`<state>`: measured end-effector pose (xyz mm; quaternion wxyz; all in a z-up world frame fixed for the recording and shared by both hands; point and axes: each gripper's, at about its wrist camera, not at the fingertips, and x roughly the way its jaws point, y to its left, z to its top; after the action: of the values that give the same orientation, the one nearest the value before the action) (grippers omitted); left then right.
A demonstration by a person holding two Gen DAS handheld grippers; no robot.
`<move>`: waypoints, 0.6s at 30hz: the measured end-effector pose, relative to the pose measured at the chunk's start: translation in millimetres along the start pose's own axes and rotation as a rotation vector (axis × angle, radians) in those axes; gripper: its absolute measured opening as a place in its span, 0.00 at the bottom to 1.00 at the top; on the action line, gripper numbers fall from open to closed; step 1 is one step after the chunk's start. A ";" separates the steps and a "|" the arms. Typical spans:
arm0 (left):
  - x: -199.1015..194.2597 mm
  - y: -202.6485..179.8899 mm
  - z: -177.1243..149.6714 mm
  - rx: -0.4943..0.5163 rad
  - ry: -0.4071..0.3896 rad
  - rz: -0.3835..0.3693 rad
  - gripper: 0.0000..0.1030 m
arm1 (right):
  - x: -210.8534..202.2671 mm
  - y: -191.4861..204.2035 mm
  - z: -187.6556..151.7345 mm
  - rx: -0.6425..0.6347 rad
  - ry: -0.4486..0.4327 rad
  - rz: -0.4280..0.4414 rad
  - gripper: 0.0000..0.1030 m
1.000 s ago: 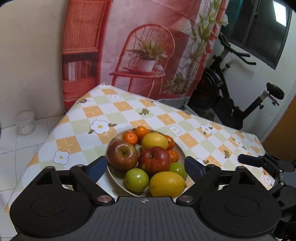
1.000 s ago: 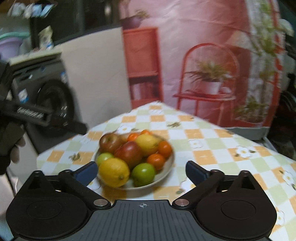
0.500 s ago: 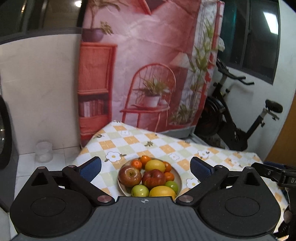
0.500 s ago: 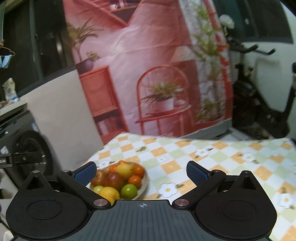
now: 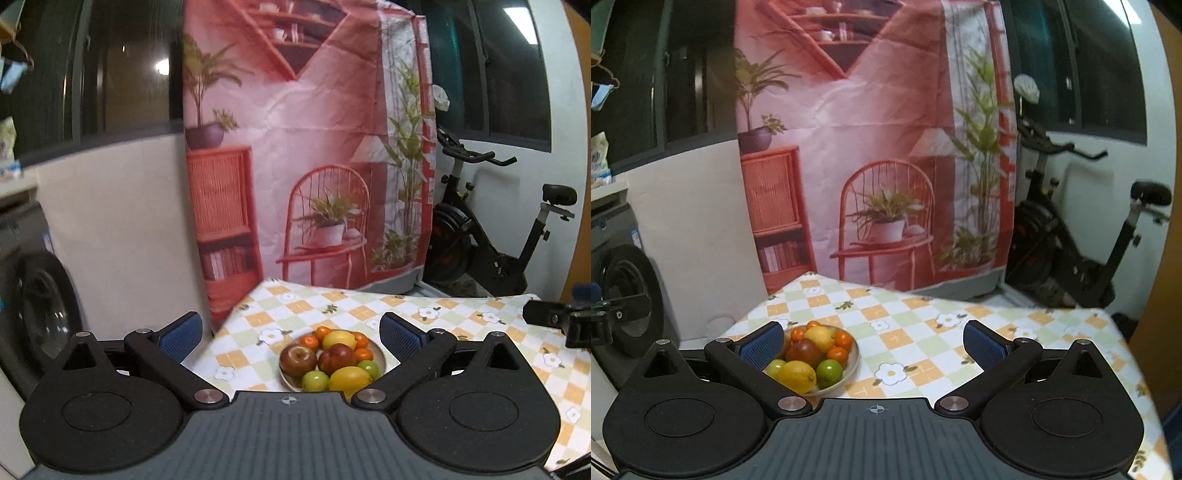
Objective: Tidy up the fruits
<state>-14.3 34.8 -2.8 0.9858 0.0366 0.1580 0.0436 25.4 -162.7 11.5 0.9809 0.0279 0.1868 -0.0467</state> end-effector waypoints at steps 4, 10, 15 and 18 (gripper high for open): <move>-12.9 -0.5 -3.4 -0.019 -0.007 -0.029 1.00 | -11.1 7.6 -3.6 -0.008 -0.003 0.017 0.99; -18.6 -5.5 -16.0 -0.041 -0.003 -0.070 1.00 | -23.1 16.3 -10.5 -0.034 -0.019 0.031 0.99; -15.4 -5.0 -22.3 -0.073 0.010 -0.103 1.00 | -21.0 14.4 -13.1 -0.020 0.008 0.029 0.99; -14.4 -2.9 -23.7 -0.093 0.011 -0.095 1.00 | -19.7 13.9 -15.5 -0.020 0.019 0.034 1.00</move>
<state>-35.2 31.9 -21.1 0.9865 -0.0172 0.1626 0.0041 2.9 -146.1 4.9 0.9800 0.0217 0.1959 -0.0277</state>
